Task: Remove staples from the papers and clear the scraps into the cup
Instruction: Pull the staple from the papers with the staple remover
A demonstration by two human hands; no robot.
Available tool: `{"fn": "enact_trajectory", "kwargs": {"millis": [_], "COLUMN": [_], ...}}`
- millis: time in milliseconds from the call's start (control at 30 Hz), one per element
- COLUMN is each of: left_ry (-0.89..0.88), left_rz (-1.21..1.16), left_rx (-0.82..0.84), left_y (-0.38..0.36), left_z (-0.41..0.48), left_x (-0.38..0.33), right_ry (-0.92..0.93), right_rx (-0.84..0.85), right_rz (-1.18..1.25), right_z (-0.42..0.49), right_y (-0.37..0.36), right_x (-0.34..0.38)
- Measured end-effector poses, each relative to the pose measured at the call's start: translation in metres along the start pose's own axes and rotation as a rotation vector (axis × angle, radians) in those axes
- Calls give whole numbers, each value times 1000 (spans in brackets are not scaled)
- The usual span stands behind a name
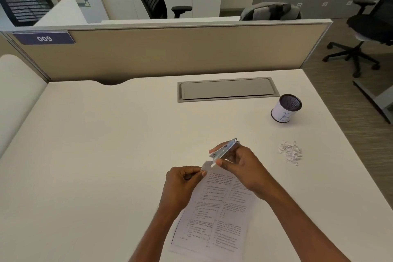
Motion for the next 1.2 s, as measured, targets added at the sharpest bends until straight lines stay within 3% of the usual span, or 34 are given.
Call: {"fn": "enact_trajectory", "kwargs": {"millis": [200,467,867,1200], "left_ry": [74,193,337,326], "left_rz": [-91,-200,-246,-282], "left_rx": [5,-86,-142,-132], "left_y": [-1,-1,11,10], "left_z": [13,49,107,139], "left_x": [12,29,59,71], "right_ry": [40,23,133,287], "right_rx": [-106,-203,-444,-382], "right_rz": [97,-51,-414,-947], "right_z": [27,78,196,294], "right_y": [22,41,75,81], "right_x": [-4,-19,-49,-43]}}
Point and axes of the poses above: each hand's wrist, its own z-axis towards the middle knuckle, its own y-axis out of the back of the hand, x = y × z, the point moved 4 cm from there along z, towards the middle knuckle, and after that the axes turned 4 degrees about z, right-handed, at the moved point
